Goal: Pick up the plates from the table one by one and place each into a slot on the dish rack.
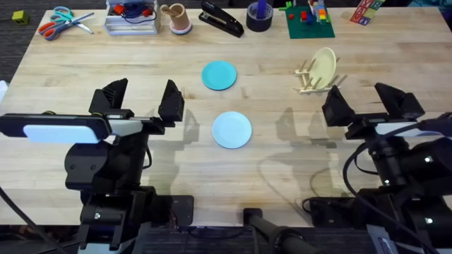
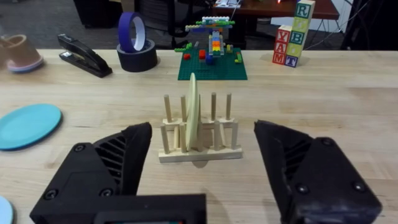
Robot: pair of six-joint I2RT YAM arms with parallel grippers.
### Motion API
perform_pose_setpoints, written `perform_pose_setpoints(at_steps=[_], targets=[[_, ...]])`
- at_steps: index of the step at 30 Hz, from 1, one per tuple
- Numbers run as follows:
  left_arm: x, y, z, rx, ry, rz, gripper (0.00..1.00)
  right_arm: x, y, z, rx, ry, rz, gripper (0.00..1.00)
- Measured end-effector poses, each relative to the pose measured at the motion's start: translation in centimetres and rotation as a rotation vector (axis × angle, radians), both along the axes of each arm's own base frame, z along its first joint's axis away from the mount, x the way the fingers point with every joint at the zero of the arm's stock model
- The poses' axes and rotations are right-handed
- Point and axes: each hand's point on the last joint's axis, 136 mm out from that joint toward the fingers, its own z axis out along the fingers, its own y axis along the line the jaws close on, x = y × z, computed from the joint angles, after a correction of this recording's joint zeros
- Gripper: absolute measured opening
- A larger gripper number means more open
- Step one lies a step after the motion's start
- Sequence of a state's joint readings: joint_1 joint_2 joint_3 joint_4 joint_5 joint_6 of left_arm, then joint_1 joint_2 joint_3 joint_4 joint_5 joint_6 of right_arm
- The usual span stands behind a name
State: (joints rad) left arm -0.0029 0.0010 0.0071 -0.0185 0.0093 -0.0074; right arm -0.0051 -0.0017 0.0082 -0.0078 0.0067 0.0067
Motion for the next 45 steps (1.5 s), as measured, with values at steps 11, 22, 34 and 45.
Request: perform_pose_setpoints(at_steps=[11,22,34,45], targets=[[0.0,0.0,0.3,0.000,-0.012,0.000,0.993,0.0,0.0,-0.1,0.000,0.002,0.000,0.994],[-0.5,0.0,0.3,0.000,0.051,0.000,0.993,-0.1,0.0,2.7,0.000,-0.086,0.001,0.995],[-3.5,0.1,9.7,-0.002,0.026,0.003,0.993,-2.0,0.0,10.3,0.000,-0.104,0.001,0.995],[-3.2,0.0,11.7,-0.012,0.361,0.001,0.993,-2.3,0.1,13.6,0.002,0.121,0.004,0.995]])
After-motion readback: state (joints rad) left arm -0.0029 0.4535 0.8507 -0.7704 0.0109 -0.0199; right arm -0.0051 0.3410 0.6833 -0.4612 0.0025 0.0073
